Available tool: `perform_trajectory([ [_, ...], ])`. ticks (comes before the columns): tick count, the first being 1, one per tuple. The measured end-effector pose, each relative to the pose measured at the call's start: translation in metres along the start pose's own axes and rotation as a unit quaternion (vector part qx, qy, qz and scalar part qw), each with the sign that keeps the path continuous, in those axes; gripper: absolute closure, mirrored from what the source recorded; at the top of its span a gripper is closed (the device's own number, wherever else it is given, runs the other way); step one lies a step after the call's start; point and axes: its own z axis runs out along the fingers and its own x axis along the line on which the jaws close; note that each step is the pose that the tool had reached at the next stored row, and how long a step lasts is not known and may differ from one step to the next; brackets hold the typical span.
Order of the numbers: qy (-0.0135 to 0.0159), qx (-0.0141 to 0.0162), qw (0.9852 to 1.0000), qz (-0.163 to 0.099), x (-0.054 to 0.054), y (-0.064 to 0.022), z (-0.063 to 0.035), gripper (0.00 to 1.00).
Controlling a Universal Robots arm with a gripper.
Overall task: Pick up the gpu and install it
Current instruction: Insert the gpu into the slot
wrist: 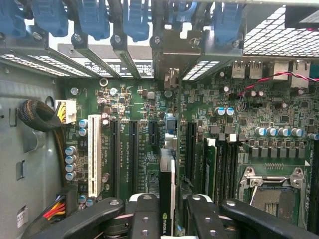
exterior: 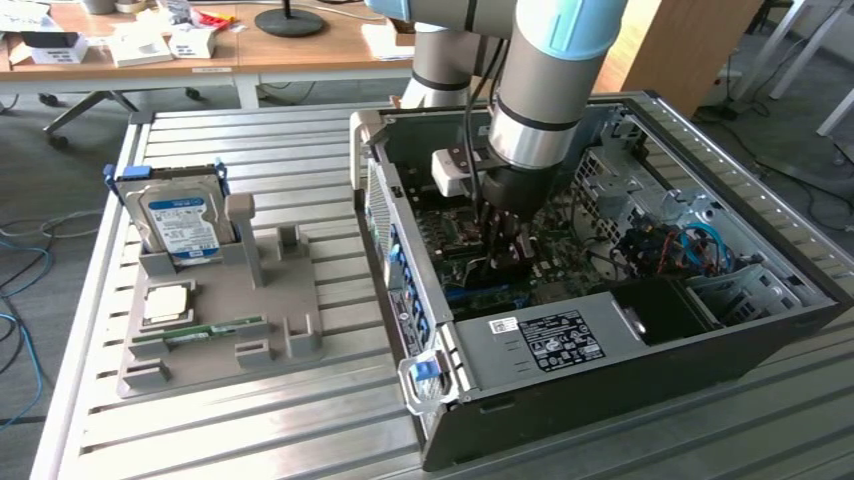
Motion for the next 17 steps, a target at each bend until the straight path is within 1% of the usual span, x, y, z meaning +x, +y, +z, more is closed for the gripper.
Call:
perform_trajectory([
  [17,0.0,0.0,1.0,0.0,0.0,0.0,0.0,0.75],
])
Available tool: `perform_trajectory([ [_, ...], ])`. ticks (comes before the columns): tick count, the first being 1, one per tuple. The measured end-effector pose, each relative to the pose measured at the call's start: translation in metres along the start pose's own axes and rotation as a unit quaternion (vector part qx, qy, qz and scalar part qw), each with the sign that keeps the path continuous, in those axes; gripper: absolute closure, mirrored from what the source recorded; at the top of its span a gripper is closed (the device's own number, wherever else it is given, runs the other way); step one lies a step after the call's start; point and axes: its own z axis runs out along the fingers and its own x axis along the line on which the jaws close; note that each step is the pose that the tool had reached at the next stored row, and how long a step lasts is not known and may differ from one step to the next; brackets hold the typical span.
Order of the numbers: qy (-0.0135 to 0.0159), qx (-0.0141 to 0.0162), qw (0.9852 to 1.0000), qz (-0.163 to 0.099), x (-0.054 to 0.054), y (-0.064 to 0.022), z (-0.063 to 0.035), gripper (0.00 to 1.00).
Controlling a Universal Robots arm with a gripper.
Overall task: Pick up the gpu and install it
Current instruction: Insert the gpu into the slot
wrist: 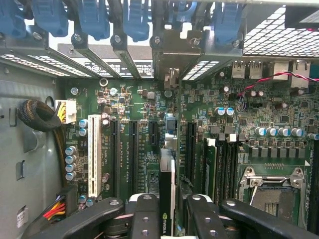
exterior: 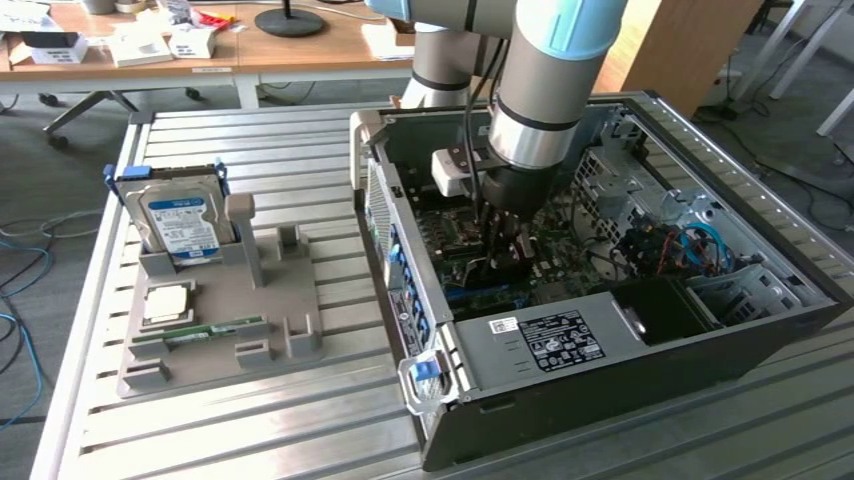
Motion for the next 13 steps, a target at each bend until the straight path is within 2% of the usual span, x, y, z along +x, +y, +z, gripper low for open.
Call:
perform_trajectory([
  [13,-0.0004,0.0002,1.0,0.0,0.0,0.0,-0.0067,0.75],
])
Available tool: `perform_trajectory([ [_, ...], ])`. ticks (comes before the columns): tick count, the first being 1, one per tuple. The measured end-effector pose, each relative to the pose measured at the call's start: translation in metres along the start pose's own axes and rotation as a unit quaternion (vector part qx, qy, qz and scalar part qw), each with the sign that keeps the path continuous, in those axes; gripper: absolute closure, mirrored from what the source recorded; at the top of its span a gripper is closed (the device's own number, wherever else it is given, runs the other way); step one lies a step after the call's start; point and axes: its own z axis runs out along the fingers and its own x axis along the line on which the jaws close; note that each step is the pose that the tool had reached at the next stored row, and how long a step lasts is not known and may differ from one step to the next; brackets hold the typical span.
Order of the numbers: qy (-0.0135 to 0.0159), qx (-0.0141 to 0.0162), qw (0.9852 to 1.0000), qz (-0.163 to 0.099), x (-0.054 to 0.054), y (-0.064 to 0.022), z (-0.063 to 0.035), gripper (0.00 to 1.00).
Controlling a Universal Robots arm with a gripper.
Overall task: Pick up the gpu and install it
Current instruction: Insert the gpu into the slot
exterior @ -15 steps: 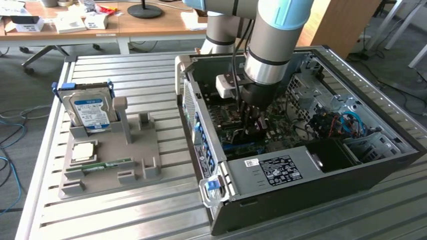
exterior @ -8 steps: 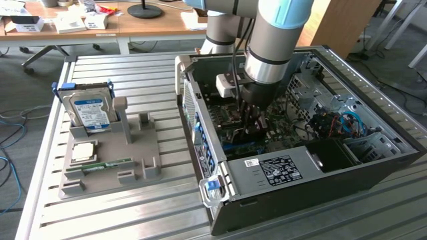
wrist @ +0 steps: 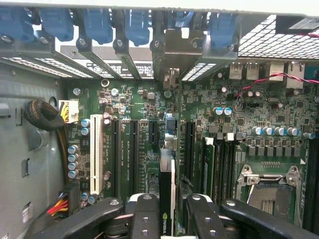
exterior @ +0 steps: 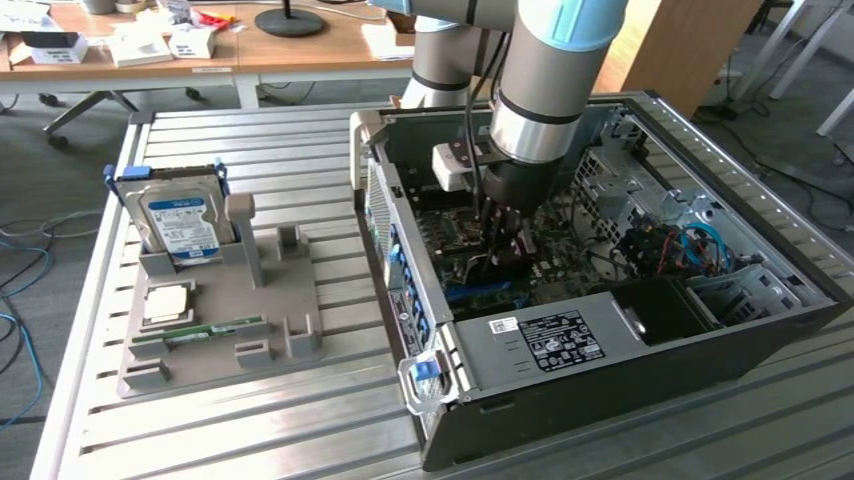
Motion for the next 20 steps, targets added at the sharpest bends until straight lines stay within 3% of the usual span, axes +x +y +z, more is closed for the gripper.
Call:
perform_trajectory([
  [7,-0.0054,0.0027,1.0,-0.001,0.001,0.0002,0.0004,0.75],
  [20,-0.005,0.0027,1.0,-0.001,0.0028,0.0026,0.0011,0.75],
])
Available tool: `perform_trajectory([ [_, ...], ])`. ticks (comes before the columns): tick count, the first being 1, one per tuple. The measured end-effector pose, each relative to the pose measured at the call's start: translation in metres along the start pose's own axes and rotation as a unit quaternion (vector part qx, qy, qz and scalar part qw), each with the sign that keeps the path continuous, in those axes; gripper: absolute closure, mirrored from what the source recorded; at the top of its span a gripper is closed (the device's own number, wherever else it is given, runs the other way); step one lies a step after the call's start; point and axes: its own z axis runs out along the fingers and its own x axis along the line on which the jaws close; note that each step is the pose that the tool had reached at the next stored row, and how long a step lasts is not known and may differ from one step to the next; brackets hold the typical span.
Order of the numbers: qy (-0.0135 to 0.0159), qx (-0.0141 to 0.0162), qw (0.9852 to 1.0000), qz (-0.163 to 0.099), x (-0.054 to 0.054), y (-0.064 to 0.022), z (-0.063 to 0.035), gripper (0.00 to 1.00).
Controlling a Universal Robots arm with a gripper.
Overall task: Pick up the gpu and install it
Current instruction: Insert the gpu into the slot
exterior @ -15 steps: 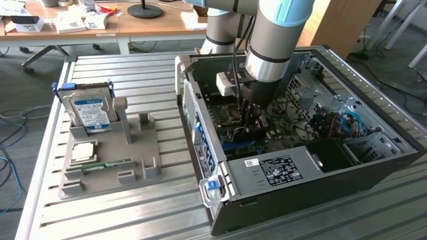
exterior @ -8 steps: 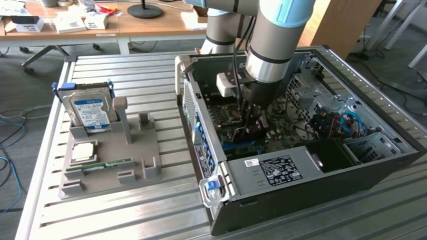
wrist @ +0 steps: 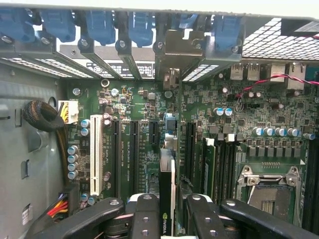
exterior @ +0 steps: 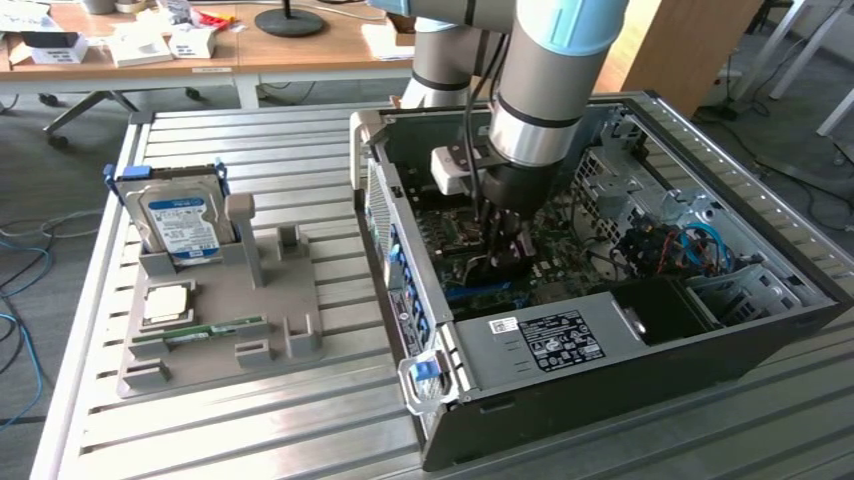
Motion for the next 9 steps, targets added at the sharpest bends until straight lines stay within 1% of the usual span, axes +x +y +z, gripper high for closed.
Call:
perform_trajectory([
  [9,0.0,0.0,1.0,0.0,0.0,0.0004,0.0028,0.75],
])
